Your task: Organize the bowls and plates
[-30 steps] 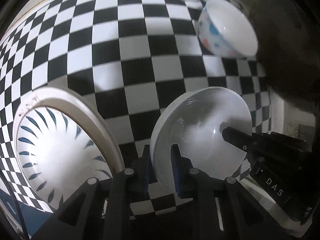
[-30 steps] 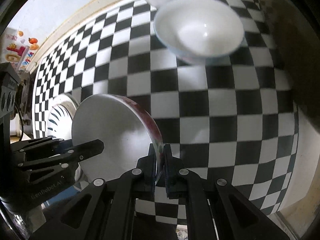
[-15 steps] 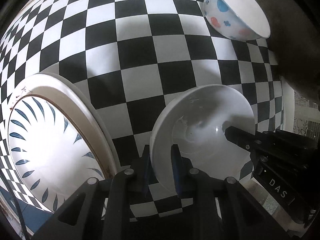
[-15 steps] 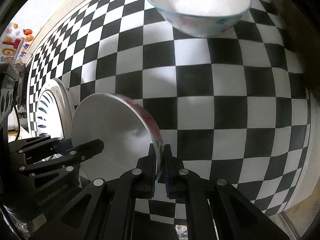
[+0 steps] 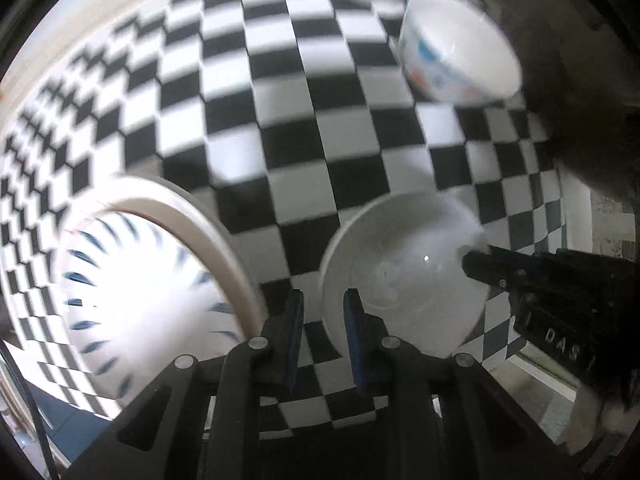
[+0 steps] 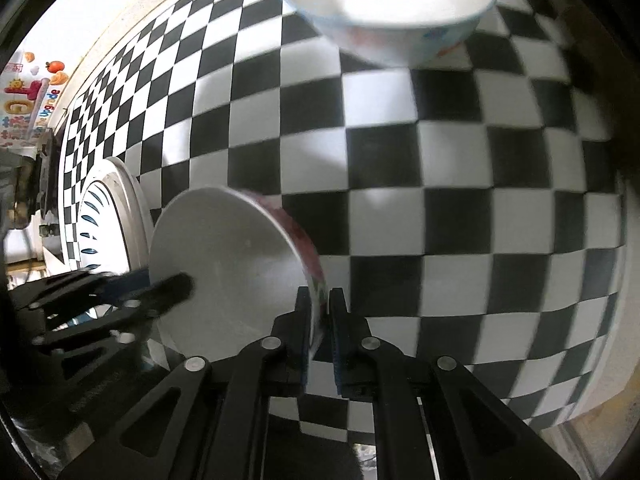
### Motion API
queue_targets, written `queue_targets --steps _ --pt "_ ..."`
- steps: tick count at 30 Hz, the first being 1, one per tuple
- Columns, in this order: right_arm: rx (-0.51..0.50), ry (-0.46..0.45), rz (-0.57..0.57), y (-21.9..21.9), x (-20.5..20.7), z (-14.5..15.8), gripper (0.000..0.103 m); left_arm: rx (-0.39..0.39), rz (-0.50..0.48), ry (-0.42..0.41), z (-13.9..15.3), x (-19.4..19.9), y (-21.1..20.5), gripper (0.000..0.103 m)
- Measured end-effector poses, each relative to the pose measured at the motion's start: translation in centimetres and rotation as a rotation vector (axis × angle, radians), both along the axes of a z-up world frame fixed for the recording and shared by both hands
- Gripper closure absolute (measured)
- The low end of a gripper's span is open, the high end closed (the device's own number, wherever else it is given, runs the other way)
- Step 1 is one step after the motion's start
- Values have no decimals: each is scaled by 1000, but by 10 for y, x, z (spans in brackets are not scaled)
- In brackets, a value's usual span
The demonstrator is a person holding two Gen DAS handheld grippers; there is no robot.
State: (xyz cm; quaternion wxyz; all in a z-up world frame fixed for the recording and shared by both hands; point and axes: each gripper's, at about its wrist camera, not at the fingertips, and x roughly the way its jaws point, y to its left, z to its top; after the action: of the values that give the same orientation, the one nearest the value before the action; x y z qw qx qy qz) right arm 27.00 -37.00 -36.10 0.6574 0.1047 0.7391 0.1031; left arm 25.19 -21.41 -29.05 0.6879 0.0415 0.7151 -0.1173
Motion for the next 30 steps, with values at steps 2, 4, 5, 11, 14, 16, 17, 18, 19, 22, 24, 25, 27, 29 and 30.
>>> queue_targets --steps 2,4,5,11,14,16,17,18,19,22,24,25,27,29,30 --pt "-8 -20 8 -4 4 15 86 -5 0 -53 19 3 -1 84" --pt "-65 -89 29 -7 13 40 86 -24 6 -104 37 12 -5 84" --pt "-97 -120 41 -9 19 51 86 -37 10 -117 41 19 -7 84" --pt "-222 -216 90 -28 84 88 73 -133 82 -54 28 83 -24 81" --pt "-279 -212 142 -30 123 87 73 -174 115 -3 14 111 -34 82" --pt "-278 -175 187 -30 150 79 73 -198 135 28 5 123 -40 82" --pt "-273 -144 208 -29 164 72 73 -208 144 47 -1 129 -44 82" --pt "-284 -111 228 -29 176 63 73 -211 156 59 -5 133 -45 82" --pt "-305 -97 249 -26 184 58 73 -220 169 74 -11 137 -47 82" --pt "-344 -54 308 -23 209 39 73 -246 198 124 -26 147 -52 81" --pt "-335 -4 330 -22 220 26 73 -251 209 149 -34 150 -55 82" --pt "-333 12 334 -21 221 20 73 -257 208 162 -37 151 -57 82" --pt "-328 54 345 -23 227 8 73 -259 202 186 -44 153 -61 82" --pt "-294 89 326 -27 231 -1 73 -263 206 201 -50 153 -62 82" --pt "-281 106 308 -29 233 -5 74 -266 208 204 -52 154 -63 82"
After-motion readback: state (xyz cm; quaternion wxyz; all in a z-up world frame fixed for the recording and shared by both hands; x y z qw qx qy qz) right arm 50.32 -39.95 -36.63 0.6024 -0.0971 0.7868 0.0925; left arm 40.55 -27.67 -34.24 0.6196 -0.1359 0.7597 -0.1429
